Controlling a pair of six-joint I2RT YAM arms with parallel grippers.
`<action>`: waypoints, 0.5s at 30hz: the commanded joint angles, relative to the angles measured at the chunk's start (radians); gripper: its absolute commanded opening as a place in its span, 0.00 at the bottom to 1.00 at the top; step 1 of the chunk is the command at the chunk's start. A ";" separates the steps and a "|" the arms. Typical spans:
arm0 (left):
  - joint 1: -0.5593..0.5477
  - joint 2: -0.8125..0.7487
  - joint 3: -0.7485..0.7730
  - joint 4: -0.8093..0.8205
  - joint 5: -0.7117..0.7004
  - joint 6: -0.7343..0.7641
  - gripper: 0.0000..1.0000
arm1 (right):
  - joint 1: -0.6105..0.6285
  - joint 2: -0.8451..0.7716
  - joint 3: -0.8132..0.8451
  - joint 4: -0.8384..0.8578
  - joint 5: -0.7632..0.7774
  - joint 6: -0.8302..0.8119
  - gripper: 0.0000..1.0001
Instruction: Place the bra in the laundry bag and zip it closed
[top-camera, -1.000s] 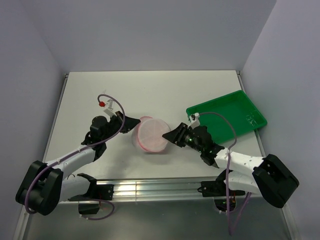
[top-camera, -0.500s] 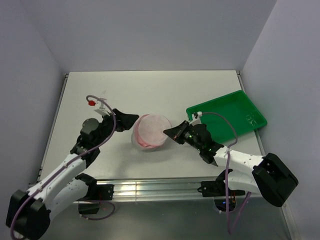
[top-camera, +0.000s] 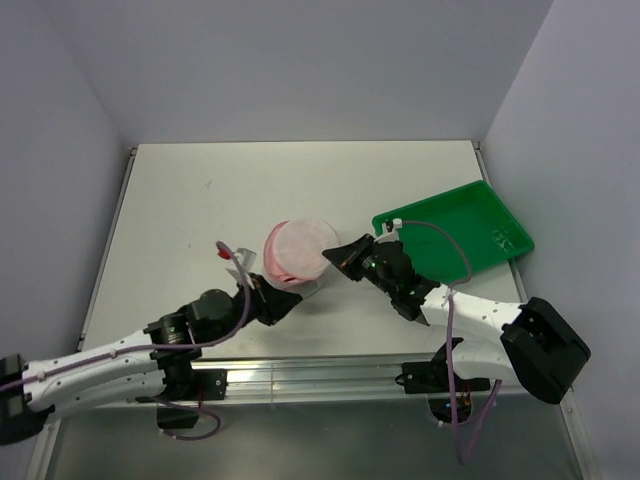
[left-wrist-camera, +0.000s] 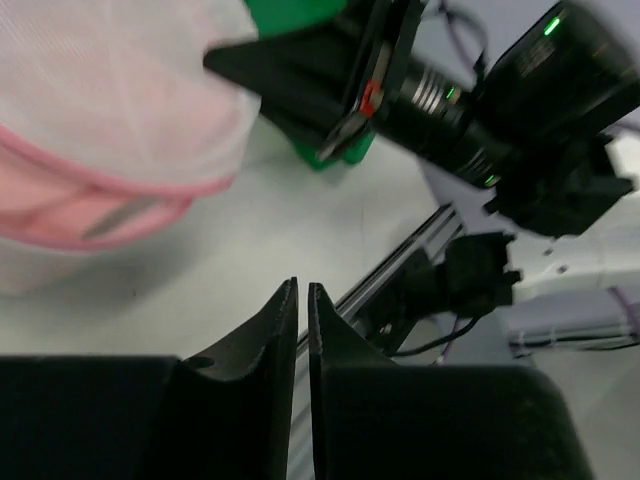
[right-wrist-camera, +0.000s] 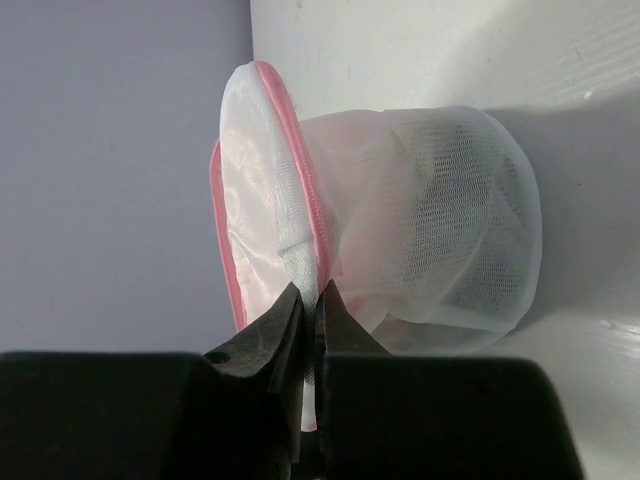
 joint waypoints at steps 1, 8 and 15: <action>-0.157 0.103 0.010 0.058 -0.218 -0.045 0.15 | 0.020 0.001 0.037 0.006 0.067 0.016 0.00; -0.183 0.431 0.116 0.205 -0.274 0.013 0.35 | 0.024 -0.033 0.023 -0.013 0.099 -0.006 0.00; -0.143 0.658 0.225 0.230 -0.346 0.108 0.44 | 0.030 -0.042 -0.002 -0.016 0.073 -0.001 0.00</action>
